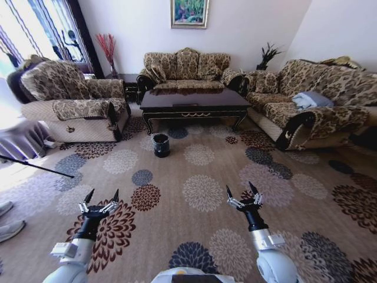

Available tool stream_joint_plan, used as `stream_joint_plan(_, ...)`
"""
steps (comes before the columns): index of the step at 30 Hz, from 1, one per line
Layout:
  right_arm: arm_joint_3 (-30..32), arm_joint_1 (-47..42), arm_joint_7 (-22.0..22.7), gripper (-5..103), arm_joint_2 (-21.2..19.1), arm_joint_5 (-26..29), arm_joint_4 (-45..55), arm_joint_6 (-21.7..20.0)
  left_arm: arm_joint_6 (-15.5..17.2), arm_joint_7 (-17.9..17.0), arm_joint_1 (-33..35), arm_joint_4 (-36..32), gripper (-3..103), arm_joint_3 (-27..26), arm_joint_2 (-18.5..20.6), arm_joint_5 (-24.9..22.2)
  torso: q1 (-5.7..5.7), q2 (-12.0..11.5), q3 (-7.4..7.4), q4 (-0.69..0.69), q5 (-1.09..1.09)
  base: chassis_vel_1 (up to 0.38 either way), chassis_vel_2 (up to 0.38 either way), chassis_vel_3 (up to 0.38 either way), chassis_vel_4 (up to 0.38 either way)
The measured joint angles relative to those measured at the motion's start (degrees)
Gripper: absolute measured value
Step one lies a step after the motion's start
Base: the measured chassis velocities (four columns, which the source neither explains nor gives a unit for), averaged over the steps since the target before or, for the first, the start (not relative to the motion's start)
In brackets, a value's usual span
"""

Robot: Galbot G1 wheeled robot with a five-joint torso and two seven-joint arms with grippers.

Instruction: Move to the front of the table and pick up the trash from the floor, then place it into the trash bin.

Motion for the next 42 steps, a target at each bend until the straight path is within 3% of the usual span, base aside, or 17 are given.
stream_joint_plan(42,0.0,0.0,0.0,100,0.0,0.0,0.0,0.0,0.0,0.0,0.0,0.0,100,0.0,0.0,0.0,5.22,11.86,6.64,0.0,0.0,0.0,0.0,0.0,0.0)
